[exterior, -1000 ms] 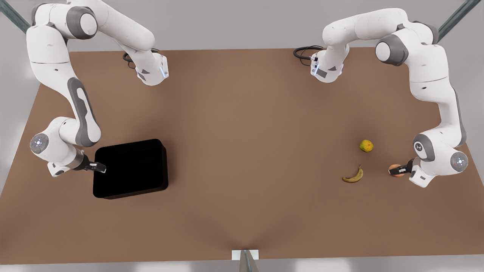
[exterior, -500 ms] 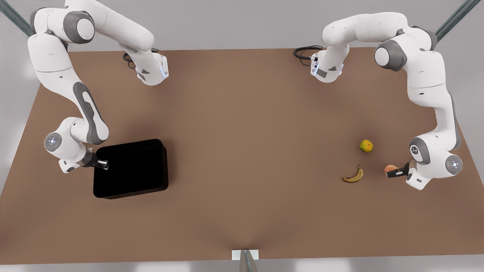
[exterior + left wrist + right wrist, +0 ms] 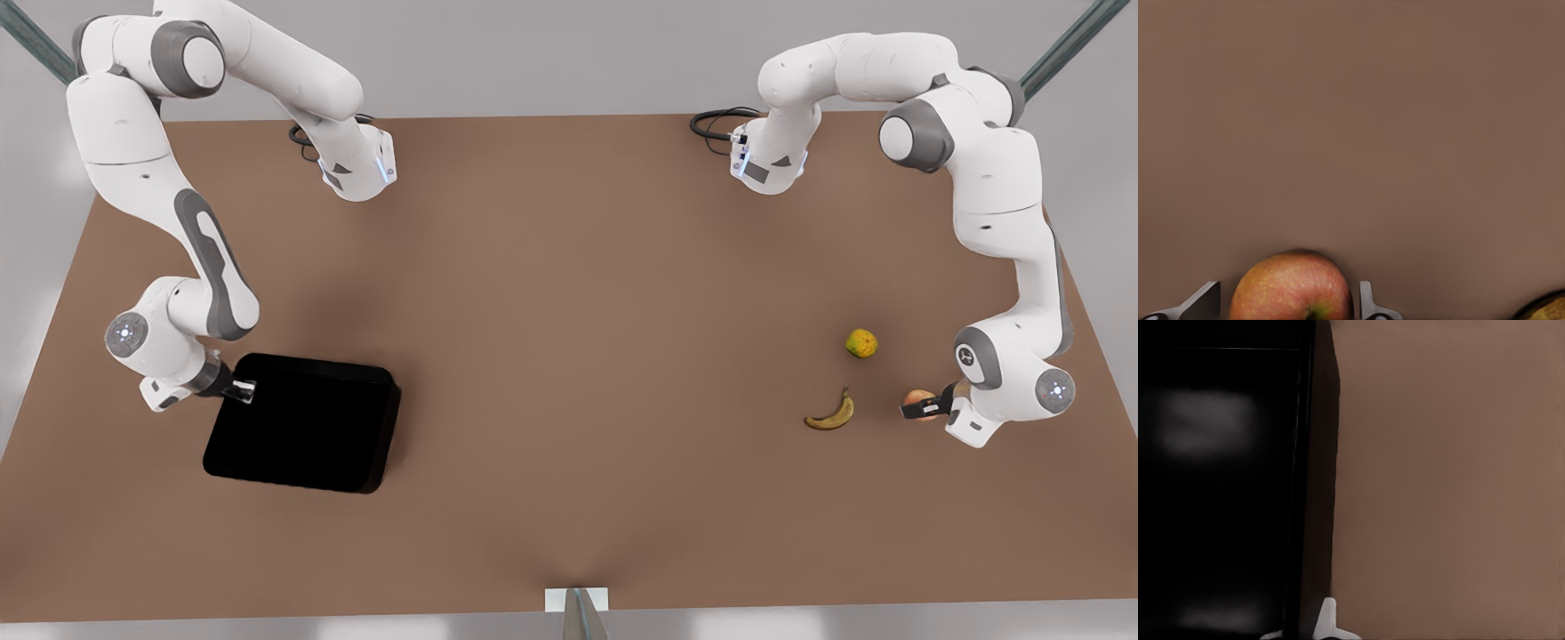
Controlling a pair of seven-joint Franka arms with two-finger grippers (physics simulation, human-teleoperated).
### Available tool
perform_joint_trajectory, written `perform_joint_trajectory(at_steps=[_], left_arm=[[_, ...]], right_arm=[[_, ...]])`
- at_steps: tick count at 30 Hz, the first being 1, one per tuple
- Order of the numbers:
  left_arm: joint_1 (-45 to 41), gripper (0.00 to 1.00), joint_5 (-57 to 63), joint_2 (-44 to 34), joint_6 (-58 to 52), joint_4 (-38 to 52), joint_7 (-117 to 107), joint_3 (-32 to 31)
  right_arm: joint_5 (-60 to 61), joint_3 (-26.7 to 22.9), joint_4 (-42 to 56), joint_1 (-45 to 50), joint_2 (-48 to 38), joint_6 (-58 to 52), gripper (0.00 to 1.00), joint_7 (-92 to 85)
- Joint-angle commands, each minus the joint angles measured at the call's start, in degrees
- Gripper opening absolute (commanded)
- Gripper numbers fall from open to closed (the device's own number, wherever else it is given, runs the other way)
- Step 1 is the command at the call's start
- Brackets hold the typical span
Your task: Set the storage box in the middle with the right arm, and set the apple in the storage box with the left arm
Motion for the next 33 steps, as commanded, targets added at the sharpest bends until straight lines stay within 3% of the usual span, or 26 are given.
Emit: perform_joint_trajectory(at_steps=[1, 5, 6, 7, 9, 16, 19, 22, 29, 30, 33], left_arm=[[0.0, 1.0, 0.03, 0.0, 0.0, 0.0, 0.0, 0.0], [0.0, 1.0, -0.06, 0.26, 0.17, -0.09, 0.0, 0.0], [0.0, 0.95, 0.03, 0.26, 0.97, -0.26, 0.0, 0.0], [0.0, 0.89, -0.06, 0.26, 0.97, -0.26, 0.0, 0.0], [0.0, 0.88, -0.06, 0.17, 0.88, -0.26, 0.61, 0.0], [0.0, 0.81, -0.15, 0.08, 0.88, -0.26, 0.61, 0.0], [0.0, 0.79, -0.15, 0.08, 0.88, -0.26, 0.61, 0.0], [0.0, 0.79, -0.24, 0.17, 0.97, -0.26, 0.61, 0.0], [-0.09, 0.79, -0.24, -0.18, 0.26, -0.35, 0.44, 0.0], [-0.09, 0.79, -0.24, -0.18, 0.26, -0.35, 0.44, 0.0], [-0.09, 0.79, -0.24, -0.35, 0.18, -0.35, 0.44, 0.0]], right_arm=[[-0.2, 1.21, 0.46, -0.71, -0.43, -0.27, 0.21, 0.39], [0.59, 13.42, 5.91, -7.56, -0.78, -12.13, 0.21, 1.09], [1.56, 15.89, 7.14, -8.27, -0.78, -14.06, 0.21, 2.32], [1.73, 18.17, 8.28, -8.09, -0.61, -15.3, 0.21, 4.69], [1.82, 20.11, 10.04, -3.54, -0.61, -15.3, 0.21, 11.1], [1.64, 19.41, 15.14, 21.08, 0.98, -18.11, 0.21, 33.78], [1.64, 14.4, 18.3, 32.42, 2.47, -18.02, 0.21, 40.46], [1.64, 10.45, 20.59, 39.28, 4.75, -17.85, 0.21, 42.66], [0.15, 9.3, 21.38, 42.89, 8.62, -17.32, 0.21, 42.31], [0.06, 9.39, 21.47, 42.8, 8.8, -17.32, 1.0, 42.22], [0.06, 9.3, 22.08, 42.27, 8.62, -17.58, 1.0, 42.13]])
